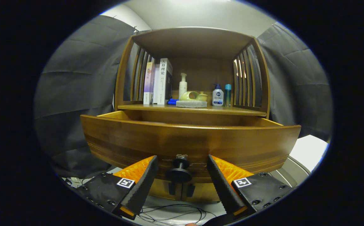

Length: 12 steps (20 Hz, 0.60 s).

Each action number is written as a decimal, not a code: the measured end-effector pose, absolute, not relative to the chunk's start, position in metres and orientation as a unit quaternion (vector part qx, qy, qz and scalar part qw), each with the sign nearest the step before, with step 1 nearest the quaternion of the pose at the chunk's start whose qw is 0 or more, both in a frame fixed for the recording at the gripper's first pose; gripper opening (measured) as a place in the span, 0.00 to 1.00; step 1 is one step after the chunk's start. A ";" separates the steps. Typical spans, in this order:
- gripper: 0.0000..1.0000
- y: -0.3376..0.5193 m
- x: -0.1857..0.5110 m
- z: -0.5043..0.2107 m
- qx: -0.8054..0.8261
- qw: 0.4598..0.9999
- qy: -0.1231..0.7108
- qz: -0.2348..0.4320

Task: Pull open the drawer, take out the items inside it, and place them on the countertop above the cabinet.

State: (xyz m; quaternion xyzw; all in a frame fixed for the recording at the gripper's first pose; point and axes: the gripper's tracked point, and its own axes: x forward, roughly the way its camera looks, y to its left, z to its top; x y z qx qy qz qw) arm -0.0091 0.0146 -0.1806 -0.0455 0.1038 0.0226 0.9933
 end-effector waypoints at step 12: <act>0.98 0.009 0.008 -0.178 -0.064 0.993 0.102 -0.002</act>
